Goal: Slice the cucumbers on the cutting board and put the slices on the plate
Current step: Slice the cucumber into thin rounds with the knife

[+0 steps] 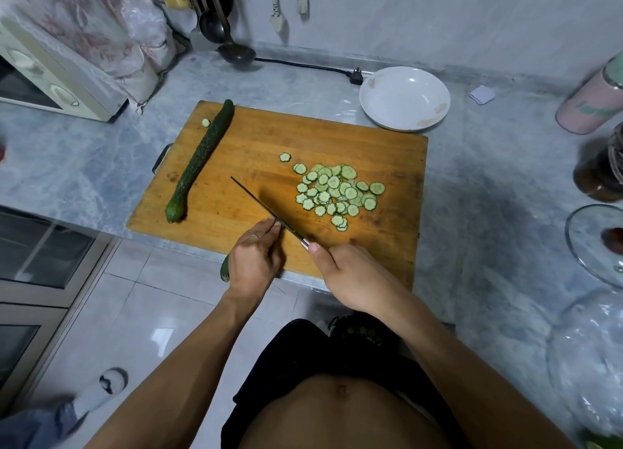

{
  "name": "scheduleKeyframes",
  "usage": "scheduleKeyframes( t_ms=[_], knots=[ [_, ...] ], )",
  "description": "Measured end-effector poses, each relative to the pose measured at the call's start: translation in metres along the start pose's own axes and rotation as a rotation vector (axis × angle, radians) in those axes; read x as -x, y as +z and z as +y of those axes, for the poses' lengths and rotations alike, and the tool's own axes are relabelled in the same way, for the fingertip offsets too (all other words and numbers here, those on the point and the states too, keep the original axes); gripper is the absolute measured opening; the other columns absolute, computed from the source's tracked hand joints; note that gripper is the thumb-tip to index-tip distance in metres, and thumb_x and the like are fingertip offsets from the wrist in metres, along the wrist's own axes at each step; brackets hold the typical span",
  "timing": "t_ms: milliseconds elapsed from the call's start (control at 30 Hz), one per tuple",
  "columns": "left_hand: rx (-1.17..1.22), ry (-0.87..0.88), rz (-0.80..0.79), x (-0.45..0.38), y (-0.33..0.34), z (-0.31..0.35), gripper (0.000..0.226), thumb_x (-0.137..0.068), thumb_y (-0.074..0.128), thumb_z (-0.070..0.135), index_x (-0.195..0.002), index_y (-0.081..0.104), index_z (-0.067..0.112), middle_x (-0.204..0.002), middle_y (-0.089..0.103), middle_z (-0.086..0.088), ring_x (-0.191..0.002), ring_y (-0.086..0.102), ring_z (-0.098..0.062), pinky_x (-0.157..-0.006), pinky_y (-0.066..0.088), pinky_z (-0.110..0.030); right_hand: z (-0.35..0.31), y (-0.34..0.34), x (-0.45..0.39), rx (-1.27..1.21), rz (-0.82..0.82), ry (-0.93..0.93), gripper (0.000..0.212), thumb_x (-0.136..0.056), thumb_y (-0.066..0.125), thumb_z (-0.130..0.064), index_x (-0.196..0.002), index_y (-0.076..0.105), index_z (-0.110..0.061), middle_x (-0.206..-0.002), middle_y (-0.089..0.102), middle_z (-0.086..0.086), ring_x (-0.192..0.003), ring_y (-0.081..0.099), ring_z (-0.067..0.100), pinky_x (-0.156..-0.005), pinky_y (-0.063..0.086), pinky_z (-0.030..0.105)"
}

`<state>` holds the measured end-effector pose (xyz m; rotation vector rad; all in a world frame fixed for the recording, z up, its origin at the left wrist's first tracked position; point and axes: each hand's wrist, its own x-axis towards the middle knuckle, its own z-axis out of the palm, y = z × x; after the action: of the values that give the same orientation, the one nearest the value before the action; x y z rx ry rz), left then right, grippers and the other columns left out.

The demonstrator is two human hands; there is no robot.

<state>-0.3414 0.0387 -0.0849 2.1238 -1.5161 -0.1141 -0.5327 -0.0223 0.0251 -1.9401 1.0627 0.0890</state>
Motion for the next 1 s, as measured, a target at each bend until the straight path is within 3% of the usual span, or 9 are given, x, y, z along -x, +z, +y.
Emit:
scheduleKeyframes(
  t_ms=[267, 434, 500, 600, 767, 900, 1000],
  knots=[
    [-0.036, 0.042, 0.038, 0.0, -0.002, 0.002, 0.029, -0.085, 0.061, 0.011, -0.11, 0.074, 0.007, -0.119, 0.07, -0.01, -0.103, 0.069, -0.027, -0.077, 0.059, -0.037, 0.001, 0.016, -0.015, -0.003, 0.096, -0.063, 0.061, -0.105, 0.024, -0.05, -0.064, 0.049, -0.013, -0.065, 0.056, 0.008, -0.066, 0.056, 0.025, -0.06, 0.043, 0.036],
    [-0.054, -0.001, 0.039, -0.001, -0.01, 0.01, 0.027, -0.081, 0.073, 0.008, -0.107, 0.077, 0.012, -0.116, 0.071, -0.008, -0.098, 0.071, -0.025, -0.071, 0.058, -0.037, 0.01, 0.005, -0.016, -0.045, 0.101, -0.014, 0.064, -0.106, 0.021, -0.049, -0.068, 0.057, -0.012, -0.058, 0.051, 0.002, -0.053, 0.049, 0.016, -0.052, 0.037, 0.031],
    [-0.03, -0.013, 0.017, -0.002, -0.016, 0.01, 0.025, -0.086, 0.069, 0.013, -0.111, 0.076, 0.014, -0.12, 0.07, -0.006, -0.098, 0.071, -0.027, -0.07, 0.058, -0.038, 0.016, -0.003, -0.015, -0.083, 0.114, 0.018, 0.065, -0.105, 0.02, -0.051, -0.066, 0.058, -0.015, -0.057, 0.05, 0.001, -0.05, 0.049, 0.017, -0.053, 0.039, 0.031],
    [0.018, 0.098, 0.043, -0.005, -0.019, 0.009, 0.027, -0.087, 0.063, 0.015, -0.111, 0.074, 0.009, -0.119, 0.07, -0.008, -0.094, 0.07, -0.028, -0.069, 0.059, -0.037, 0.022, -0.011, -0.015, -0.072, 0.153, 0.022, 0.072, -0.105, 0.021, -0.051, -0.072, 0.059, 0.0, -0.059, 0.053, 0.007, -0.057, 0.056, 0.026, -0.059, 0.045, 0.036],
    [0.01, 0.116, 0.041, -0.014, -0.014, 0.013, 0.023, -0.086, 0.069, 0.011, -0.107, 0.074, 0.005, -0.115, 0.07, -0.01, -0.085, 0.071, -0.029, -0.064, 0.06, -0.037, 0.019, -0.015, -0.003, -0.027, 0.132, -0.024, 0.059, -0.105, 0.026, -0.048, -0.062, 0.045, -0.012, -0.057, 0.045, 0.001, -0.053, 0.045, 0.018, -0.052, 0.03, 0.032],
    [-0.06, 0.13, 0.019, -0.017, -0.014, 0.015, 0.024, -0.085, 0.065, 0.021, -0.103, 0.077, 0.011, -0.109, 0.074, -0.006, -0.082, 0.073, -0.026, -0.059, 0.059, -0.035, 0.015, -0.009, 0.006, 0.012, 0.114, -0.055, 0.055, -0.105, 0.026, -0.049, -0.062, 0.044, -0.018, -0.063, 0.047, -0.001, -0.066, 0.045, 0.018, -0.06, 0.031, 0.032],
    [-0.163, 0.105, 0.0, -0.017, -0.017, 0.019, 0.017, -0.081, 0.074, 0.015, -0.098, 0.078, 0.015, -0.099, 0.075, -0.003, -0.076, 0.071, -0.026, -0.056, 0.054, -0.03, 0.012, -0.006, 0.011, 0.029, 0.093, -0.067, 0.054, -0.104, 0.028, -0.051, -0.064, 0.044, -0.019, -0.067, 0.049, -0.001, -0.065, 0.048, 0.015, -0.062, 0.034, 0.033]
  ],
)
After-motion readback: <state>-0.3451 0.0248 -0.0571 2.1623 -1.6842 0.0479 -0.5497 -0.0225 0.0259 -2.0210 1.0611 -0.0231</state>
